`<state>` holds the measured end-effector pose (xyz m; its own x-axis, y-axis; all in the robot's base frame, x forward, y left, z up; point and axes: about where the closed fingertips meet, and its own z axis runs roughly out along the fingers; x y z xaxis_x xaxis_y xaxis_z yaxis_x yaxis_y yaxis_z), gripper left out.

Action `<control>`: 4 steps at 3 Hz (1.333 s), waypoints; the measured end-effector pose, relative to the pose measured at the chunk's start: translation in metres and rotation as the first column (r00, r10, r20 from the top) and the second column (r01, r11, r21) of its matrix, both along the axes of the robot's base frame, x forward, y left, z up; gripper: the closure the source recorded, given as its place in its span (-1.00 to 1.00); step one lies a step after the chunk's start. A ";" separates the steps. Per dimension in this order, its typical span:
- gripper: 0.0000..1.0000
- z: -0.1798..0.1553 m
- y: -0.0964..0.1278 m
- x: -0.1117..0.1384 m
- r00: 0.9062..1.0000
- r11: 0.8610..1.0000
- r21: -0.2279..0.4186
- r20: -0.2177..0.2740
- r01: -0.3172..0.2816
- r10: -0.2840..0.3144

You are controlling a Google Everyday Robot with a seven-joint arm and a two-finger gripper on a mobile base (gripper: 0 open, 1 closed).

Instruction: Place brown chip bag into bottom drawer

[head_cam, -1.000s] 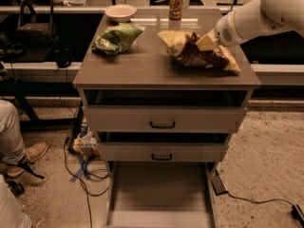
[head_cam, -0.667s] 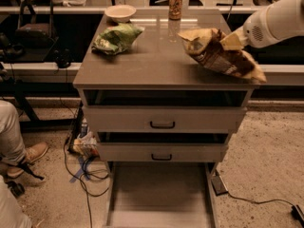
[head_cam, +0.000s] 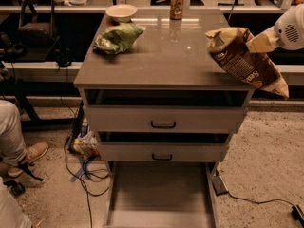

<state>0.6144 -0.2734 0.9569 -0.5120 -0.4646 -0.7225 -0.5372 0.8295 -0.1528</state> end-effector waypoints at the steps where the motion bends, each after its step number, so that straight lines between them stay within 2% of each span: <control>1: 1.00 -0.018 0.001 -0.025 0.998 0.999 0.000 -0.048 -0.045 0.045; 2: 1.00 -0.045 0.010 -0.083 0.982 0.992 0.011 -0.141 -0.126 0.126; 3: 1.00 -0.077 0.020 -0.144 0.954 0.984 0.032 -0.243 -0.176 0.179; 4: 1.00 -0.110 0.033 -0.187 0.916 0.977 0.069 -0.339 -0.202 0.213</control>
Offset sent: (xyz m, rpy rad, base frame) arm -0.2000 0.0220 -0.1064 0.0064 0.3466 0.2428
